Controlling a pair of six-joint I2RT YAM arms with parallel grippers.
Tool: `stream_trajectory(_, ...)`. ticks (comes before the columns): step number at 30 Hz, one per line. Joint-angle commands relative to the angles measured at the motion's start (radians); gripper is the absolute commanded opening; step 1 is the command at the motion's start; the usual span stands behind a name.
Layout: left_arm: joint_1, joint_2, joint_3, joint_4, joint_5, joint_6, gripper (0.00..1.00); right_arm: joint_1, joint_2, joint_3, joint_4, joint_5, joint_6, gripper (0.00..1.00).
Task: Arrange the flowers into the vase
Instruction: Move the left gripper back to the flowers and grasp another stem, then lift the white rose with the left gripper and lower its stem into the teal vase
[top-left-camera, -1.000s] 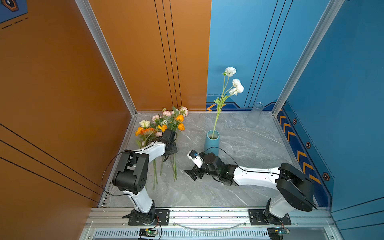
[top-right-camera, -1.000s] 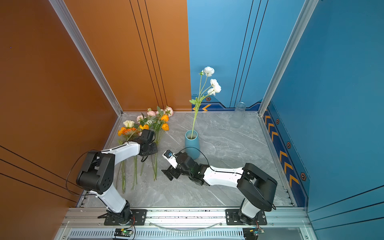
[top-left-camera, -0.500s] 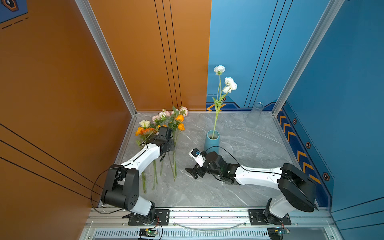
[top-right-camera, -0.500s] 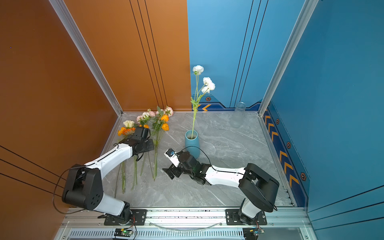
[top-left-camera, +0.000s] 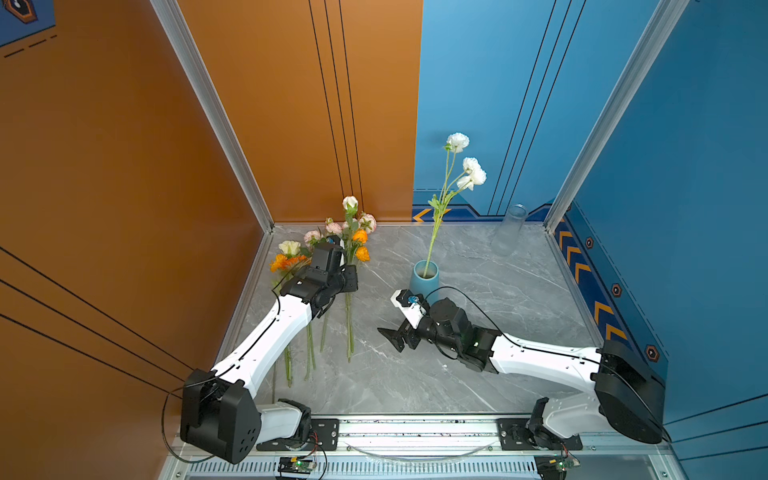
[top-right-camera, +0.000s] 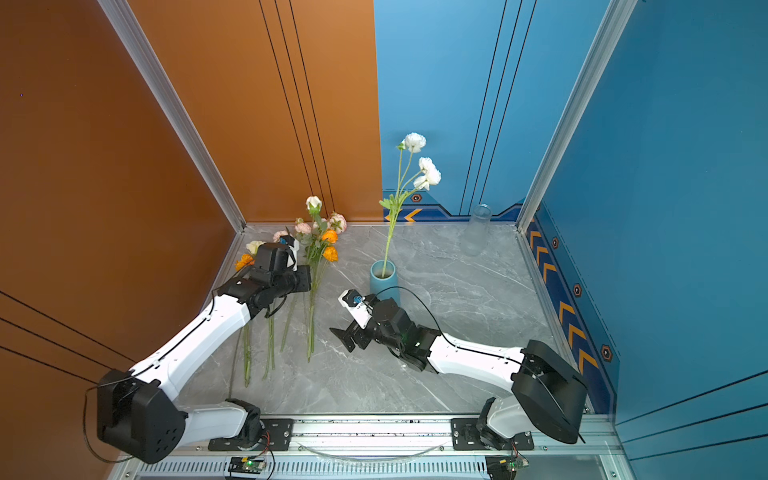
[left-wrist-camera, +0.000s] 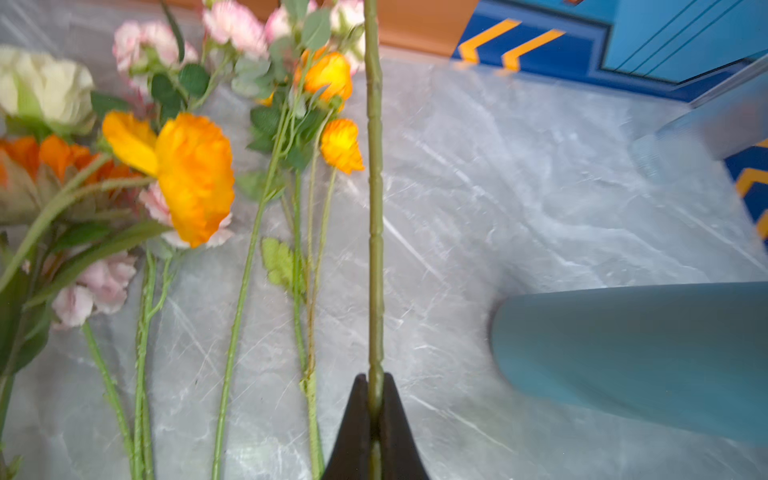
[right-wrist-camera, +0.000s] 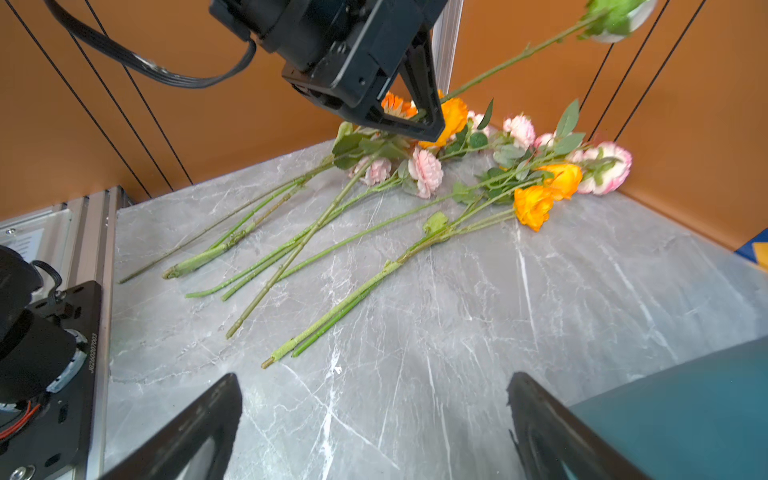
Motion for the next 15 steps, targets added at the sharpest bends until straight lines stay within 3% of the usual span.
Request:
stream_trajectory(1,-0.045,-0.06,0.061,0.076,-0.001,0.03,0.0,-0.005,-0.095,-0.007,-0.066,-0.014,-0.062,1.0)
stream_trajectory(8,-0.16,-0.108,0.091,0.376,-0.07,0.041,0.0,-0.129,-0.242,0.008,-0.216,0.031,-0.008,1.0)
stream_trajectory(15,-0.353,-0.061,0.115,0.724,-0.208,0.22,0.0,-0.321,-0.301,-0.007,-0.266,-0.016,0.122,1.0)
